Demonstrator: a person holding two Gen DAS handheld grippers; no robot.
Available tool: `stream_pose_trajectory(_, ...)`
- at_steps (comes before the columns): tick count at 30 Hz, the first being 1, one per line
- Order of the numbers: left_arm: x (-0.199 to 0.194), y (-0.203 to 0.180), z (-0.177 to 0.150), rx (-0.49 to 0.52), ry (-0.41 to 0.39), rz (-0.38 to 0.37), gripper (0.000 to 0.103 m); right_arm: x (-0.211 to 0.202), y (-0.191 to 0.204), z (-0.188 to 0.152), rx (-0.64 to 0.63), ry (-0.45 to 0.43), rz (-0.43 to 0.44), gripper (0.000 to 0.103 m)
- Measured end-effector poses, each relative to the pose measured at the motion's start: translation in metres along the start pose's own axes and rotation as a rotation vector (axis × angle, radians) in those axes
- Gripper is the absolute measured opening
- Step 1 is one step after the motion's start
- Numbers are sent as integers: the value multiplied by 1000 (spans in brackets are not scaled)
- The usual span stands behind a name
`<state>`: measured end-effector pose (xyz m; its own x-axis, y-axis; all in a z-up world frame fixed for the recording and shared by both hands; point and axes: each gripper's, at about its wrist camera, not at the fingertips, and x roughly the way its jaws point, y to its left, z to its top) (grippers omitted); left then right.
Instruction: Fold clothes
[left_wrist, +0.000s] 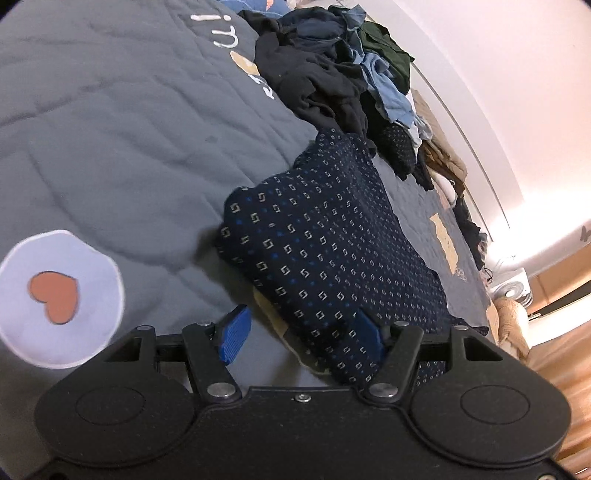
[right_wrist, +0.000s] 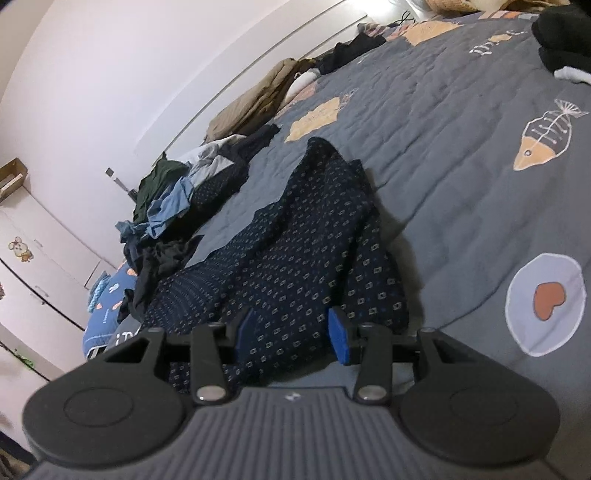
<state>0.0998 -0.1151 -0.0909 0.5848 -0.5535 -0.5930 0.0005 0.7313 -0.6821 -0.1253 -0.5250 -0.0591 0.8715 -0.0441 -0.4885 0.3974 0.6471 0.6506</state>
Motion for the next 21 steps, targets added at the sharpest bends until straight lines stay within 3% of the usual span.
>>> stream_pose_trajectory(13, 23, 3, 14, -61, -25, -22, 62, 12, 18, -17, -24, 59, 43, 43)
stream_pose_trajectory(21, 44, -4, 21, -46, -29, -12, 62, 16, 14, -20, -20, 73, 20, 43)
